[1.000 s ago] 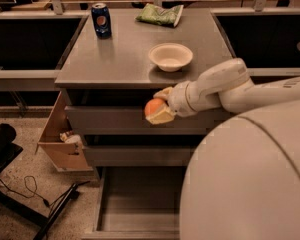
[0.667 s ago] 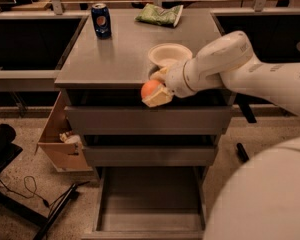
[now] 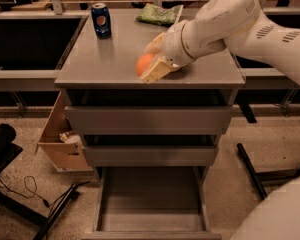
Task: Pick orange from bottom drawer and place on counter
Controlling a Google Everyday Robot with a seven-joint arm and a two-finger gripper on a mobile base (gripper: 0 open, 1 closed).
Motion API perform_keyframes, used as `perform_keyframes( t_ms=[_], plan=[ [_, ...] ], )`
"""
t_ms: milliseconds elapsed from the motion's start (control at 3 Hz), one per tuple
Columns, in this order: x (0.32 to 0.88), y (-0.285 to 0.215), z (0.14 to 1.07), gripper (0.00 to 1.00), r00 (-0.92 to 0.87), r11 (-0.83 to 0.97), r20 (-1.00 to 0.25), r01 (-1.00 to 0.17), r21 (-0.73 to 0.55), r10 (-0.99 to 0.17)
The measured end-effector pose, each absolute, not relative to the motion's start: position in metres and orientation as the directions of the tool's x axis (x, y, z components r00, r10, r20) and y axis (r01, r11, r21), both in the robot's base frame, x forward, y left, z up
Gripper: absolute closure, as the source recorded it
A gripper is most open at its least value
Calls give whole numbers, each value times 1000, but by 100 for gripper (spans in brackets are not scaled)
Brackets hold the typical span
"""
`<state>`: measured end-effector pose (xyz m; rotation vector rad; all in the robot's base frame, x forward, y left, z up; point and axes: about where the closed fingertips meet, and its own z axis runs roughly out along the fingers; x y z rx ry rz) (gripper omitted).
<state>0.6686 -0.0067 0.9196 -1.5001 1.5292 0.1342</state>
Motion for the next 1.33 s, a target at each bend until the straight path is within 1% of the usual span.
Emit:
perform_keyframes(
  t_ms=[333, 667, 1000, 1333],
  plan=[
    [692, 3, 945, 100, 213, 278, -678, -795, -538, -703],
    [757, 49, 951, 100, 176, 332, -721, -798, -503, -670],
    [765, 61, 945, 100, 219, 281, -687, -795, -537, -693],
    [765, 62, 946, 100, 251, 255, -668, -786, -563, -701]
  ],
)
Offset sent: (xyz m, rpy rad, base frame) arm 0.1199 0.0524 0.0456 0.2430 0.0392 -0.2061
